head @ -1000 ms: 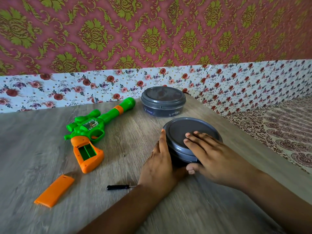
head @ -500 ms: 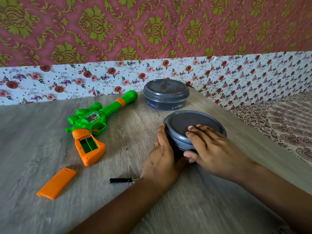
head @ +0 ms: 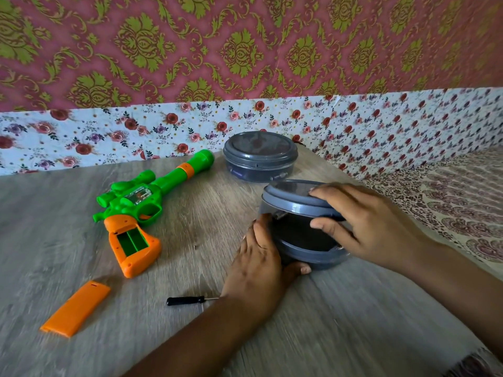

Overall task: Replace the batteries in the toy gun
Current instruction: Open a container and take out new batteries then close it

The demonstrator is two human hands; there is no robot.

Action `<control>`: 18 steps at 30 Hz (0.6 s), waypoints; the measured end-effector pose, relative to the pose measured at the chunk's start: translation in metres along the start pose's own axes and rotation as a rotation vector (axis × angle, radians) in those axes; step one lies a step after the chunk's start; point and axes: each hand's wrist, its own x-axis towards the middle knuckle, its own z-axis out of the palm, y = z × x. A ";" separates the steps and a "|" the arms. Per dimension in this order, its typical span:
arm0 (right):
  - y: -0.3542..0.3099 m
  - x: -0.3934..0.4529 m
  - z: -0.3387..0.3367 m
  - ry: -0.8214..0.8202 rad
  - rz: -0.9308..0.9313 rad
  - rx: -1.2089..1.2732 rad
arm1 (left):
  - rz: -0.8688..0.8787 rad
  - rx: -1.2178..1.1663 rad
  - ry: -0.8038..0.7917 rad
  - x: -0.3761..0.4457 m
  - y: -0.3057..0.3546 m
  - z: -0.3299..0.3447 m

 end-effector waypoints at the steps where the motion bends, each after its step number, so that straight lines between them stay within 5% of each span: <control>1: 0.005 0.000 -0.001 0.001 0.006 -0.002 | -0.001 0.017 0.004 0.000 0.000 0.000; 18: 0.050 0.020 0.037 -0.151 0.395 0.019 | -0.016 0.067 0.008 0.000 0.001 0.000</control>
